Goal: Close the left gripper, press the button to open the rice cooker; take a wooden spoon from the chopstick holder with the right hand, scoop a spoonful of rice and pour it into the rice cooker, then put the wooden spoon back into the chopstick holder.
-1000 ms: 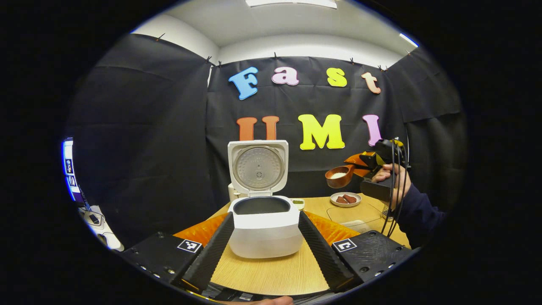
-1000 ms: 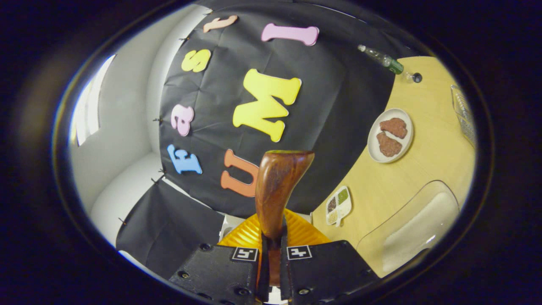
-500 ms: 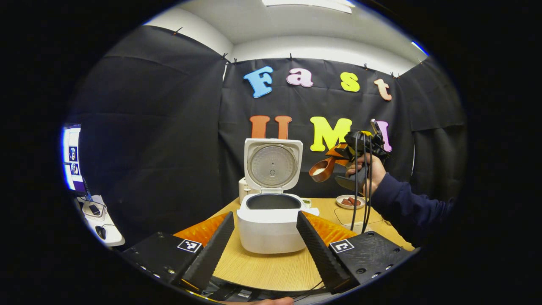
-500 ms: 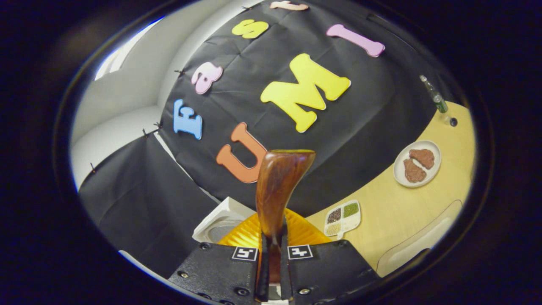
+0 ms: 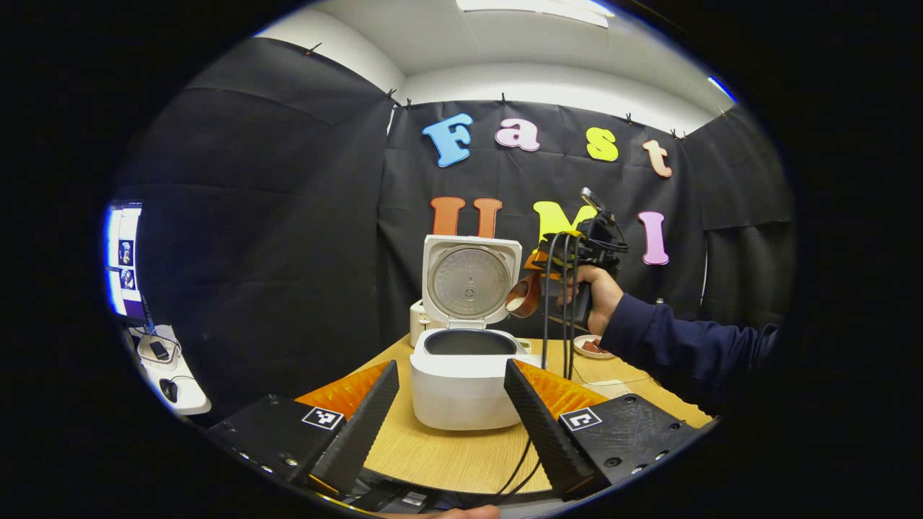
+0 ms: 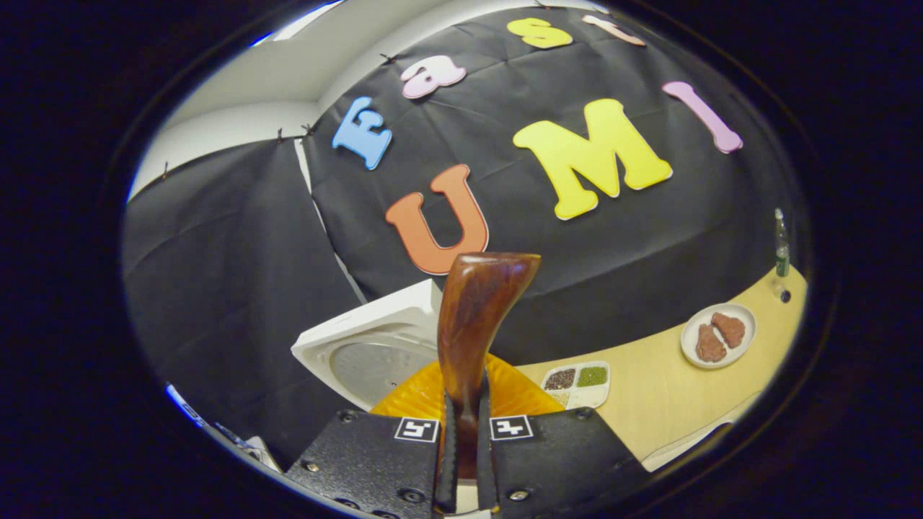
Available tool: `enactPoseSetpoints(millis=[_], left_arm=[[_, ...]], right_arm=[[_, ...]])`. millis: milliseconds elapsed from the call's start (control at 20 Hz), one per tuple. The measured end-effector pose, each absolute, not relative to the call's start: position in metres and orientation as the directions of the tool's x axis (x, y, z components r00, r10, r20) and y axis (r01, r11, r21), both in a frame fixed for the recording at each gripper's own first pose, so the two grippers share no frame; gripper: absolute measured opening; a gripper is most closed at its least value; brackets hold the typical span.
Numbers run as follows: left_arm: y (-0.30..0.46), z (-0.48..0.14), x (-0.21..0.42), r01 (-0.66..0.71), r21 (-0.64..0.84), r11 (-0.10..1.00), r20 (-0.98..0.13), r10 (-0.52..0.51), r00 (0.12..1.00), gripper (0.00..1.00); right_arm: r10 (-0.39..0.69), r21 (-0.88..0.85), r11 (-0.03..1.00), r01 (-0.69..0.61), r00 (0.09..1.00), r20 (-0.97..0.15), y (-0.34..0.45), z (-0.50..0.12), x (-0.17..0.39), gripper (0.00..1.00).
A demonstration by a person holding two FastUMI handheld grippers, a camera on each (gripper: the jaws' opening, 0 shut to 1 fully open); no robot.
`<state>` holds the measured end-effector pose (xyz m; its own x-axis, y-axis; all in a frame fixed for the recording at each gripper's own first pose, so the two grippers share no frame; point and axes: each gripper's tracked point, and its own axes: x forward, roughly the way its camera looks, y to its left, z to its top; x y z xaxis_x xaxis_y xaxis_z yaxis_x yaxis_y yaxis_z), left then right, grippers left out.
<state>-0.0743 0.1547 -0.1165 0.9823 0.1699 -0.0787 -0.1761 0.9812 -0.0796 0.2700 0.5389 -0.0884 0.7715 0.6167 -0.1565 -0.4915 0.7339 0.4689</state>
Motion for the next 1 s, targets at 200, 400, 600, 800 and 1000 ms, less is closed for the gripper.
enactPoseSetpoints(millis=[200, 400, 600, 800, 1000], left_arm=[[0.156, -0.117, -0.076, -0.17, -0.081, 0.982, -0.081, 0.163, 0.983, 0.93], [0.152, -0.119, -0.076, -0.149, -0.089, 0.985, -0.087, 0.141, 0.986, 0.93], [0.151, -0.118, -0.074, -0.145, -0.09, 0.985, -0.082, 0.138, 0.987, 0.93], [0.143, -0.121, -0.074, -0.123, -0.096, 0.988, -0.095, 0.113, 0.989, 0.93], [0.138, -0.118, -0.075, -0.113, -0.093, 0.989, -0.095, 0.104, 0.99, 0.93]], right_arm=[[0.647, 0.337, 0.741, -0.581, 0.752, -0.125, 0.565, -0.082, 0.257, 0.12], [0.67, 0.2, 0.737, -0.646, 0.738, -0.083, 0.577, -0.073, 0.244, 0.12], [0.683, 0.086, 0.731, -0.678, 0.726, -0.08, 0.583, -0.073, 0.235, 0.13], [0.721, -0.006, 0.692, -0.722, 0.691, -0.056, 0.59, -0.069, 0.219, 0.13], [0.739, -0.075, 0.667, -0.741, 0.671, -0.056, 0.591, -0.073, 0.21, 0.13]])
